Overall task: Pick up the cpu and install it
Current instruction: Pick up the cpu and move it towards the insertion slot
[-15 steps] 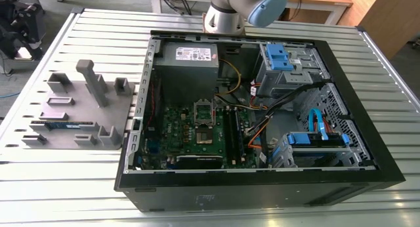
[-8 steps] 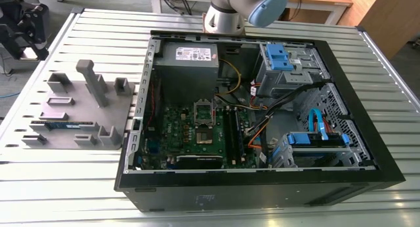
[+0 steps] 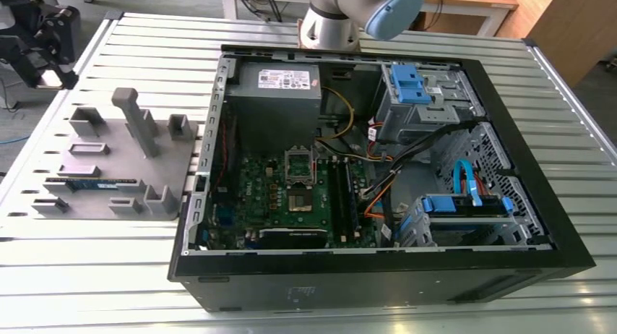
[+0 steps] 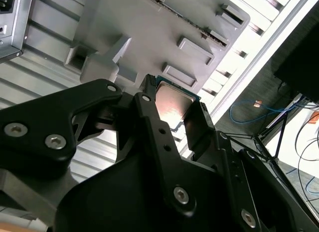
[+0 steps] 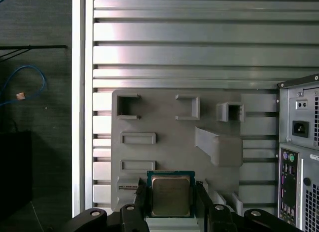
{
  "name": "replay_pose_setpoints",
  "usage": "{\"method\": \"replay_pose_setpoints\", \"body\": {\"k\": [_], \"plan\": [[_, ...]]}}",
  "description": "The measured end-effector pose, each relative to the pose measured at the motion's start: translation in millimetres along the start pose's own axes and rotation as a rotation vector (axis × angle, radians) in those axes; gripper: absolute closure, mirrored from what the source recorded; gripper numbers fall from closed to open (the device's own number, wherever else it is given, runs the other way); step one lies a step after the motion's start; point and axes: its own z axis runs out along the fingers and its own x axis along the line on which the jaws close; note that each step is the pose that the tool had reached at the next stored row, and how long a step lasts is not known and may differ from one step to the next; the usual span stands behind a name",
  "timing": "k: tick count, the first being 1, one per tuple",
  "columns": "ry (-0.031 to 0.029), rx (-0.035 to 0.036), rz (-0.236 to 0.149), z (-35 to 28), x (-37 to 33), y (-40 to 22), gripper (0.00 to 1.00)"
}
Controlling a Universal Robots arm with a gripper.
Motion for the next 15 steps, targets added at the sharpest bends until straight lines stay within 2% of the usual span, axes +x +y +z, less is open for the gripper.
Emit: {"method": "replay_pose_setpoints", "body": {"k": [9, 15], "plan": [[0.0002, 0.0001, 0.0, -0.1, -3.1, 0.1, 0.53], [0.0001, 0.0, 0.0, 0.0, -7.8, 0.6, 0.53]]}}
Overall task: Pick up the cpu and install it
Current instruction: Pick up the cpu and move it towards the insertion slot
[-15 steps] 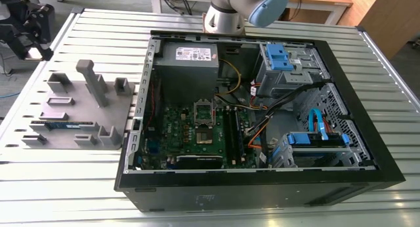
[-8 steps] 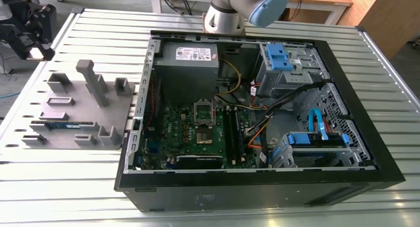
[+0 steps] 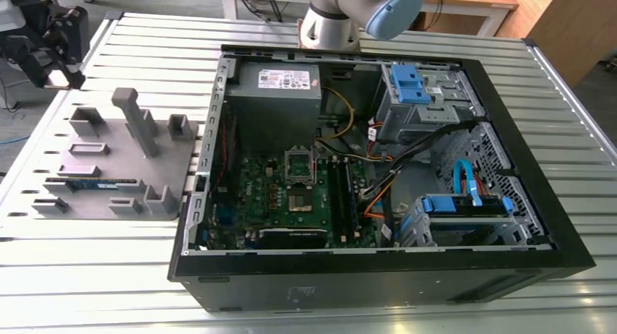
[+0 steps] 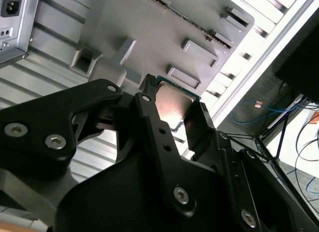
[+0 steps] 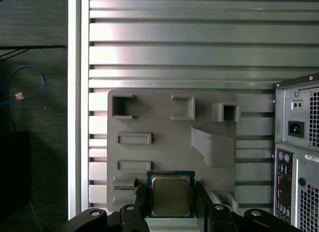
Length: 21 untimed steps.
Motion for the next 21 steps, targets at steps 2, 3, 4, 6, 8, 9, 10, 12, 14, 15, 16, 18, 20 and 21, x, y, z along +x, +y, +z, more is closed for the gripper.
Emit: {"method": "replay_pose_setpoints", "body": {"k": [2, 3, 4, 6, 8, 9, 10, 12, 14, 15, 16, 18, 20, 21], "plan": [[-0.0001, -0.0001, 0.0, 0.1, -2.6, 0.3, 0.53], [-0.0001, -0.0001, 0.0, 0.1, -3.3, 0.3, 0.53], [-0.0001, 0.0, 0.0, 0.1, -4.0, 0.4, 0.53], [-0.0001, -0.0001, 0.0, 0.1, -5.4, 0.5, 0.53], [-0.0002, -0.0001, 0.0, 0.1, -6.3, 0.6, 0.53], [-0.0001, -0.0001, 0.0, 0.1, -6.3, 0.6, 0.53], [-0.0001, -0.0001, 0.0, 0.1, -6.5, 0.6, 0.53], [0.0, 0.0, 0.0, 0.0, -6.6, 0.5, 0.53], [-0.0001, 0.0, 0.0, 0.1, -6.8, 0.6, 0.53], [-0.0001, -0.0001, 0.0, 0.1, -7.3, 0.6, 0.53], [0.0, 0.0, 0.0, 0.0, -7.7, 0.6, 0.53], [-0.0001, 0.0, 0.0, 0.1, -8.8, 0.6, 0.53], [-0.0001, 0.0, 0.0, 0.1, -10.3, 0.6, 0.53], [-0.0001, -0.0001, 0.0, 0.1, -11.1, 0.6, 0.53]]}}
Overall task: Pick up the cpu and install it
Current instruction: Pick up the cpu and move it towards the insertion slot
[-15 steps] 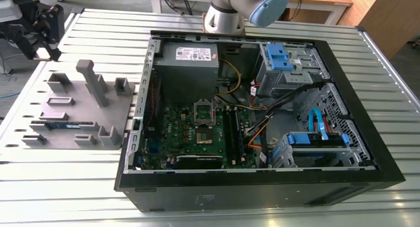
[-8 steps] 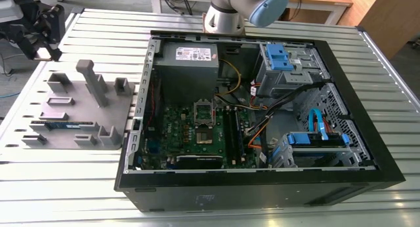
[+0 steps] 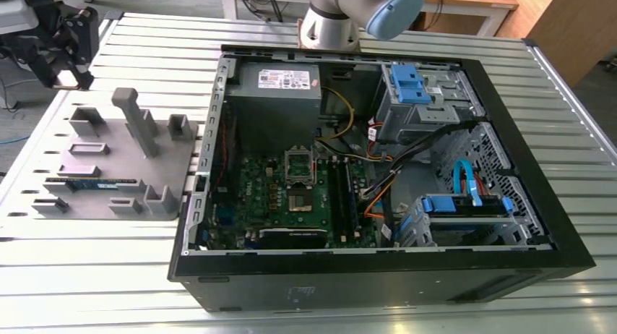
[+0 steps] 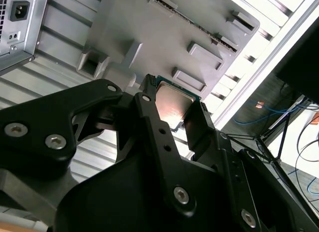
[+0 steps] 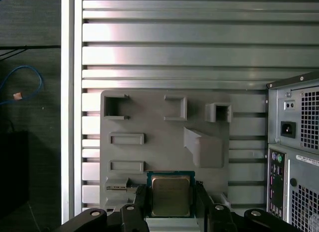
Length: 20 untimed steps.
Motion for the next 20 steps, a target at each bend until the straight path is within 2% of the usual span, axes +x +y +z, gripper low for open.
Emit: {"method": "replay_pose_setpoints", "body": {"k": [20], "plan": [[0.0, 0.0, 0.0, 0.1, -18.5, 0.2, 0.53]]}}
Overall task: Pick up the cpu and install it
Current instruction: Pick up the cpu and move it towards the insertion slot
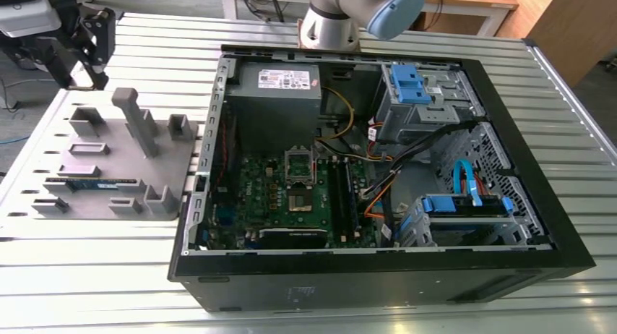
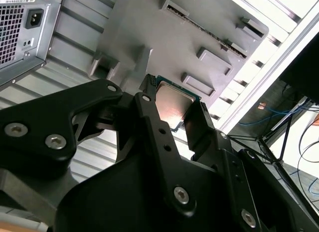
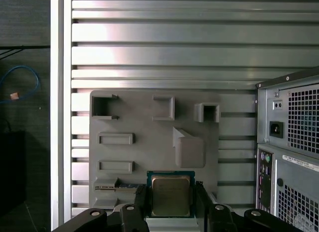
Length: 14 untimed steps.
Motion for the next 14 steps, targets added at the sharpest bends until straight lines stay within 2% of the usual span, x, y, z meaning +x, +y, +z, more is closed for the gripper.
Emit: {"method": "replay_pose_setpoints", "body": {"k": [8, 14], "plan": [[0.0, 0.0, 0.0, 0.1, -8.1, 0.2, 0.53], [0.0, 0.0, 0.0, 0.2, -17.0, 0.3, 0.53]]}}
